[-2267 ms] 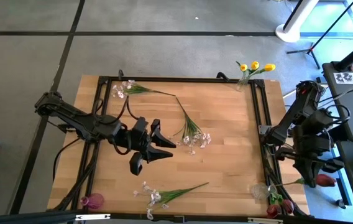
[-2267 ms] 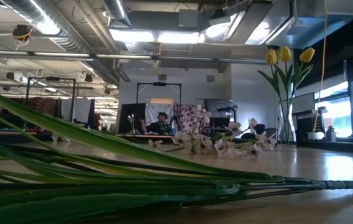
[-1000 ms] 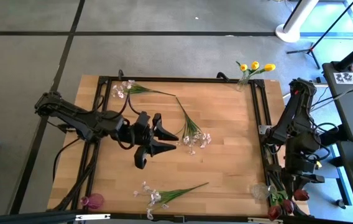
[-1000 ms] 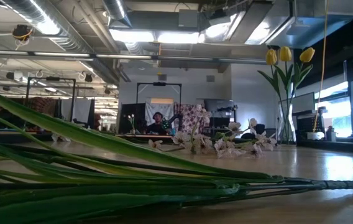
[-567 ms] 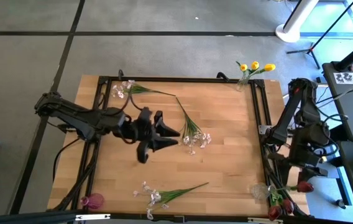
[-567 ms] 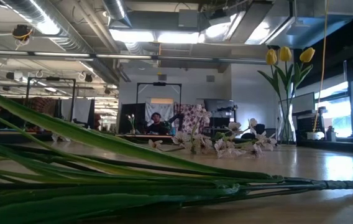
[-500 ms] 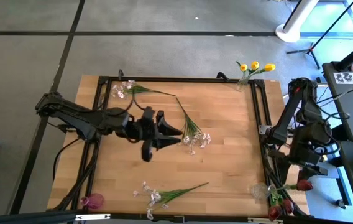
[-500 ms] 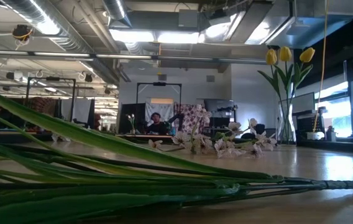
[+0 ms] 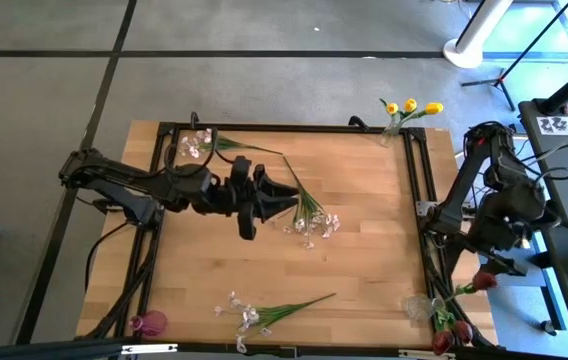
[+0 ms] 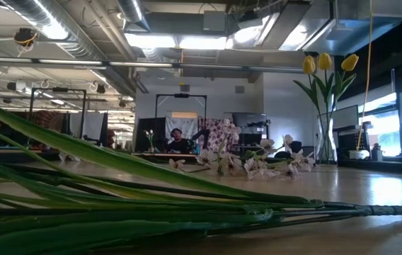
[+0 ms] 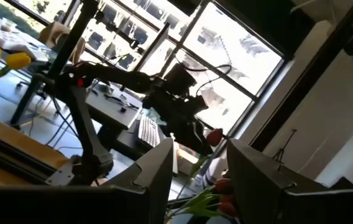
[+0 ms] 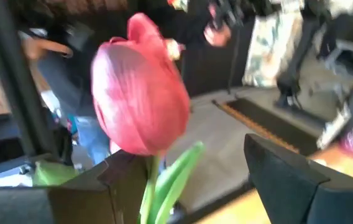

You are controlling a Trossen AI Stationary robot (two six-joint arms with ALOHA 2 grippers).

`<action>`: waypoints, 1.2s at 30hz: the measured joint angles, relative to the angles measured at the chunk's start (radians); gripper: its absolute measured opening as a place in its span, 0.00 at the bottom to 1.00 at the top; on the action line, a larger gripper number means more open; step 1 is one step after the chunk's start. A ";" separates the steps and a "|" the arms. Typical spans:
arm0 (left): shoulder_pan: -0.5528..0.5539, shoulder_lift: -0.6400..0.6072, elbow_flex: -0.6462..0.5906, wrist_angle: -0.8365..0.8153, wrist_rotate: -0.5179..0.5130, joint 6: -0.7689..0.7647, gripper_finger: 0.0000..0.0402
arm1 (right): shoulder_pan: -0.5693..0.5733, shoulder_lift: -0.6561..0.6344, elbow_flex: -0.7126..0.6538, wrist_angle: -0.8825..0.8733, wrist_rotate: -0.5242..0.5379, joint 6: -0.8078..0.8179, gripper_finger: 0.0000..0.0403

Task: Sort flowers into vase by color
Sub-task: Put the red tulip into the white crystal vase, then put the center white flowers into the pink crystal vase

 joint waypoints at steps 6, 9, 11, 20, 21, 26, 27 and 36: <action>-0.031 0.001 0.000 -0.002 0.003 -0.015 0.37 | 0.000 0.059 0.000 -0.137 -0.025 0.099 0.64; -0.050 0.001 0.000 -0.016 0.002 -0.021 0.37 | 0.000 0.085 0.000 -0.184 -0.099 0.125 0.64; -0.062 0.001 0.000 -0.048 0.001 -0.048 0.37 | 0.000 0.094 0.000 -0.173 -0.117 0.142 0.64; -0.134 0.024 0.000 -0.182 -0.095 -0.175 0.37 | 0.000 0.137 0.023 -0.272 -0.128 0.225 0.64; -0.139 0.025 0.001 -0.168 -0.104 -0.183 0.37 | 0.000 0.139 0.023 -0.263 -0.144 0.244 0.64; -0.175 0.026 0.001 -0.176 -0.166 -0.201 0.37 | 0.000 0.145 0.074 -0.260 -0.175 0.245 0.64; -0.183 0.026 0.001 -0.179 -0.181 -0.201 0.37 | 0.000 0.145 0.089 -0.288 -0.174 0.244 0.64; -0.223 0.026 0.001 -0.163 -0.296 -0.200 0.37 | 0.000 0.158 0.081 -0.517 -0.147 0.226 0.64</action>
